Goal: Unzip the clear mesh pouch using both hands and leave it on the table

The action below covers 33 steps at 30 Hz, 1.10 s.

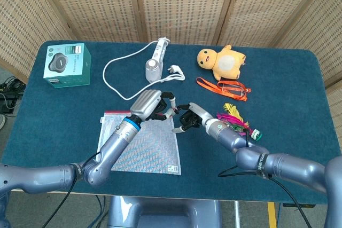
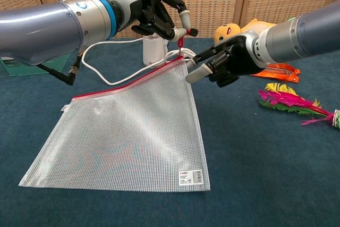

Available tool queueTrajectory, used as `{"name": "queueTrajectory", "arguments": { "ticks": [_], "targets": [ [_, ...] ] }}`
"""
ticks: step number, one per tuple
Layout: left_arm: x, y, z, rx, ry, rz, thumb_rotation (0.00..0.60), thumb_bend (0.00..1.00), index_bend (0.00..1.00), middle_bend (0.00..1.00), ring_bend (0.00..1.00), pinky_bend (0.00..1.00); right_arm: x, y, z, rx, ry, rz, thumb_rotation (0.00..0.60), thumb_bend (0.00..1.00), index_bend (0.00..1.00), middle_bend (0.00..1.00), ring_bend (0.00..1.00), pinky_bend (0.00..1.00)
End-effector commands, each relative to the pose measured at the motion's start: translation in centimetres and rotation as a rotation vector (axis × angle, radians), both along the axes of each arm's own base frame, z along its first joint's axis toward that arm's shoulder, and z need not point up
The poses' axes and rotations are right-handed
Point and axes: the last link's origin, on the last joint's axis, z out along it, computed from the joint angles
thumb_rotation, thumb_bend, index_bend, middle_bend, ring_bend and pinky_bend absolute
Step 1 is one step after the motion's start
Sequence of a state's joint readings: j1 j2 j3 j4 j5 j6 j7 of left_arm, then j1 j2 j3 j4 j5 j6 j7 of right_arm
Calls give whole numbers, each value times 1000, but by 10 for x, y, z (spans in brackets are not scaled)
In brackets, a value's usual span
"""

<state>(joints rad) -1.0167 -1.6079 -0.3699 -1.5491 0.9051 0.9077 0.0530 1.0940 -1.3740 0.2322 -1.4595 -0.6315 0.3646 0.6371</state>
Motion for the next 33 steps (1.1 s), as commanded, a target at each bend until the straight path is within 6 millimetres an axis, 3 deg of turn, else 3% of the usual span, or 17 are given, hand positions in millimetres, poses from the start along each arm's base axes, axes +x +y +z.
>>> {"name": "queueTrajectory", "arguments": {
  "ticks": [1,14,22,27,33],
  "targets": [
    [-1,0,0,-7,-5,5,600,871,910,985,981,1000,5,-1,-5,-4,-3,-9,600,122,455,913,939,1000],
    [-3,-1,2,-21,-23,18,600,871,910,985,981,1000,12,-4,-18,2,-30,-46,600,315,599,930,958,1000],
    [-3,-1,2,-25,-22,18,600,870,910,985,981,1000,15,-5,-20,-3,-38,-49,600,543,626,938,962,1000],
    [-3,-2,2,-28,-25,17,600,870,910,985,981,1000,15,-5,-19,-9,-45,-52,600,771,695,954,976,1000],
    [-5,-1,1,-22,-17,21,600,871,912,985,981,1000,16,-2,-17,-10,-56,-42,600,847,777,965,985,1000]
  ]
}}
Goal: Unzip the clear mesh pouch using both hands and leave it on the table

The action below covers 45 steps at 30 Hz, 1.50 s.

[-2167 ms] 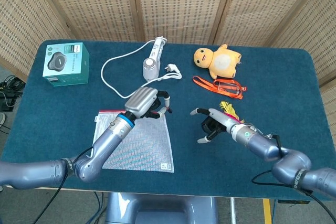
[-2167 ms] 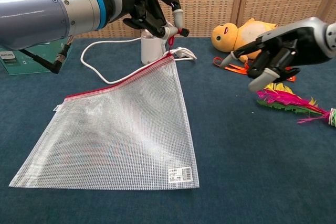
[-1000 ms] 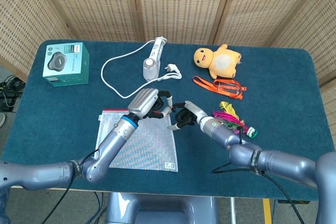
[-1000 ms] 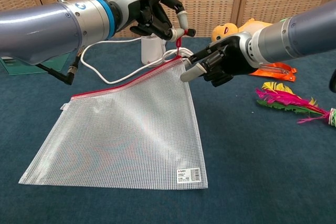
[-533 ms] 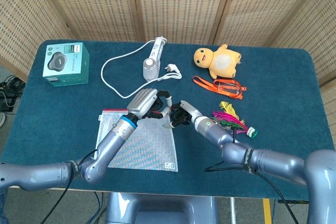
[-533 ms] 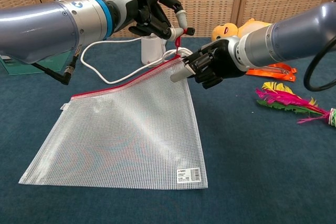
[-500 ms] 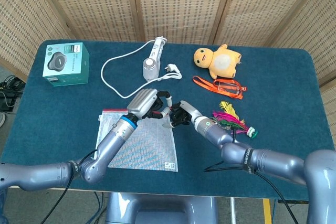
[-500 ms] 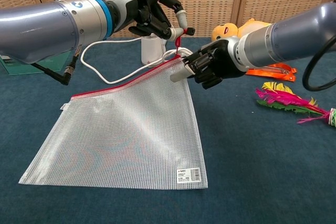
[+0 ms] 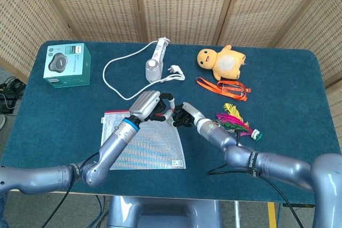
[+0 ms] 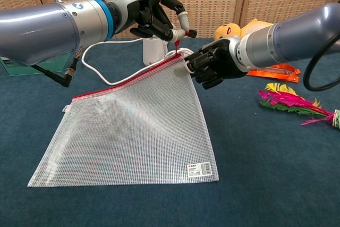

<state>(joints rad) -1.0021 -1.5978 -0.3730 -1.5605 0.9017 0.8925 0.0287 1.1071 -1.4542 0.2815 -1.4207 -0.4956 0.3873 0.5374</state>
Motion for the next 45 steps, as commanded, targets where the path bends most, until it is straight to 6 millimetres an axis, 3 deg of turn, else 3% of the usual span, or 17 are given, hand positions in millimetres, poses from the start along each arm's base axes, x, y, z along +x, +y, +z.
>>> {"name": "queueTrajectory", "arguments": {
  "ticks": [1,15,32,37,45],
  "targets": [
    [-1,1,0,3,2,3,600,872,912,985,981,1000,0,1,3,-7,-11,3,600,850,779,965,985,1000],
    [-36,20,9,34,50,64,600,876,915,985,981,1000,-14,-1,32,-35,-103,-47,600,902,806,973,990,1000],
    [-85,39,14,40,101,158,600,876,916,985,981,1000,-17,-9,74,-72,-244,-82,600,931,812,974,993,1000],
    [-106,47,25,63,167,174,600,875,915,985,981,1000,-28,-16,92,-114,-255,-106,600,932,812,974,992,1000],
    [-141,58,60,102,304,192,600,875,915,985,981,1000,-63,-24,118,-179,-261,-194,600,932,811,974,992,1000]
  ]
}}
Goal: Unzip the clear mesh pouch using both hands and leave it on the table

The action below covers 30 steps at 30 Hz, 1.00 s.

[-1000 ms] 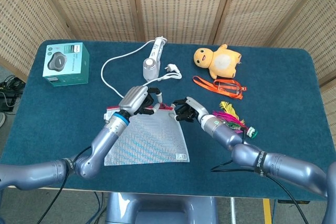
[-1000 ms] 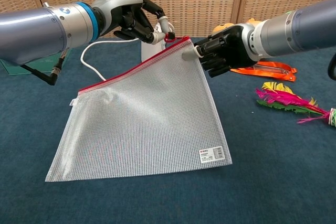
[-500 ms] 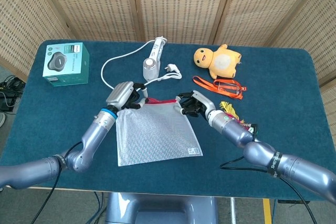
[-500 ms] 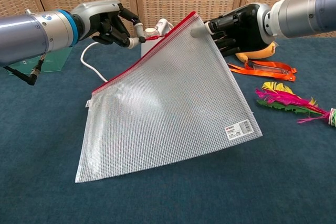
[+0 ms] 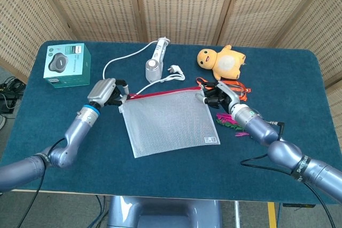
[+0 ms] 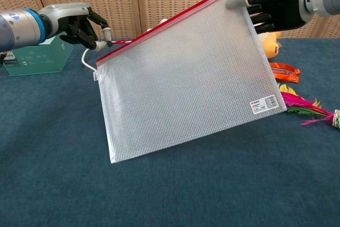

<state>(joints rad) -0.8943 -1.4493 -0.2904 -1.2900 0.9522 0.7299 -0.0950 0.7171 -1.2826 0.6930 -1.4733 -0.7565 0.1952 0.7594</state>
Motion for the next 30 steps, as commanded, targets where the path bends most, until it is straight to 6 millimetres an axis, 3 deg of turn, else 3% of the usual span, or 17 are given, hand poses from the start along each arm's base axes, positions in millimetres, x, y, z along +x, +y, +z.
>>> {"name": "queueTrajectory", "arguments": {
  "ticks": [1,6,11,13,14,15,17,18,22,28,30],
  "targets": [
    [-13,2,14,-1,65,5,600,876,915,985,981,1000,-13,-2,8,-17,-4,-36,600,932,810,974,992,1000],
    [-22,6,31,11,117,17,600,876,916,985,981,1000,-33,-4,15,-29,8,-85,600,932,807,974,993,1000],
    [-24,6,36,12,114,30,600,870,913,985,981,1000,-42,-4,14,-28,11,-104,600,932,802,973,992,1000],
    [-23,5,34,0,103,33,600,766,841,985,981,1000,-42,-3,13,-33,20,-94,600,874,753,965,992,1000],
    [-23,4,33,-13,100,34,600,558,658,982,980,1000,-43,-2,11,-38,42,-78,600,706,595,953,990,1000],
    [-24,3,32,-35,98,38,600,305,390,971,973,1000,-43,0,8,-39,70,-58,600,439,358,930,984,1000],
    [-24,3,33,-56,79,44,600,22,46,946,958,1000,-47,1,6,-56,143,-16,600,68,38,883,972,1000],
    [-24,4,35,-42,78,36,600,0,0,935,951,1000,-50,1,5,-83,197,9,600,1,0,861,967,1000],
    [-25,4,43,13,55,15,586,0,0,924,948,1000,-58,1,6,-171,319,57,600,0,0,843,963,1000],
    [-37,-8,76,131,100,-41,592,0,0,883,921,993,-72,17,24,-359,598,190,600,0,0,814,955,1000],
    [-45,-19,89,188,148,-65,599,0,0,756,814,914,-78,28,31,-450,705,254,600,0,0,716,899,989]
  ]
}}
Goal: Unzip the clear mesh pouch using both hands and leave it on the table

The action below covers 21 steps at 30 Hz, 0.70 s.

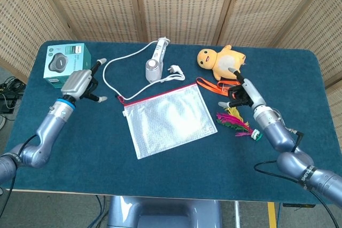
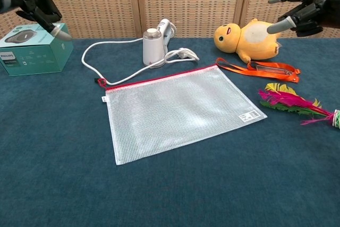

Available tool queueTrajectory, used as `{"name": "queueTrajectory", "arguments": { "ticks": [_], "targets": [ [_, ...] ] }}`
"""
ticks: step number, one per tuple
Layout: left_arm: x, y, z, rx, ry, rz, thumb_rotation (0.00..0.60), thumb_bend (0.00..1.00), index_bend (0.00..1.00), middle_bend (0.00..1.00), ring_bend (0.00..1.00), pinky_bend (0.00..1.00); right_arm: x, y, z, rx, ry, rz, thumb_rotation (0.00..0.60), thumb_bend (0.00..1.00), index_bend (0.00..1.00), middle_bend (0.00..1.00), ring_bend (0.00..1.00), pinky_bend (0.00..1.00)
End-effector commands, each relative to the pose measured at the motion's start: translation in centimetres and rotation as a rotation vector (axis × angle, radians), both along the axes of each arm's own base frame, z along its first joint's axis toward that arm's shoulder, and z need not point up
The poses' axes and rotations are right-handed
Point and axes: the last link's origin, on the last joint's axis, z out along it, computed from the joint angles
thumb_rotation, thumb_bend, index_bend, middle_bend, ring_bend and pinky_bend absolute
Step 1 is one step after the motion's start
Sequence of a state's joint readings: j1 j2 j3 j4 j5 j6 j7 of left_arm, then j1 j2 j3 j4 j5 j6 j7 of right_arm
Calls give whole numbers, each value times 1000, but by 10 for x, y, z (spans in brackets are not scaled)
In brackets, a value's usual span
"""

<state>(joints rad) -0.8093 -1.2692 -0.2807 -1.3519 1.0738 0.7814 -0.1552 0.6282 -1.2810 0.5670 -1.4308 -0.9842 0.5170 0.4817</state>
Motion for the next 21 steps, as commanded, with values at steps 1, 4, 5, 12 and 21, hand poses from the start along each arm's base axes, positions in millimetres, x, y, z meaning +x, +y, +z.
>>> {"name": "queueTrajectory", "arguments": {
  "ticks": [1,4,5,12,21],
  "targets": [
    [-19,-25,28,118,109,-47,599,0,0,604,686,788,-18,29,16,-193,338,177,600,0,0,638,849,951],
    [-35,-53,40,211,199,-41,600,0,0,103,170,278,-38,48,28,-324,561,288,600,0,0,306,667,641],
    [-39,-59,42,231,216,-36,600,0,0,39,81,173,-43,52,30,-342,604,307,600,0,0,197,530,492],
    [-88,-140,63,321,278,115,600,0,0,0,0,0,-95,110,58,-446,941,389,600,0,0,0,0,0],
    [-124,-214,66,315,249,142,600,0,0,0,0,0,-132,174,69,-445,1021,329,600,0,0,0,0,0]
  ]
}}
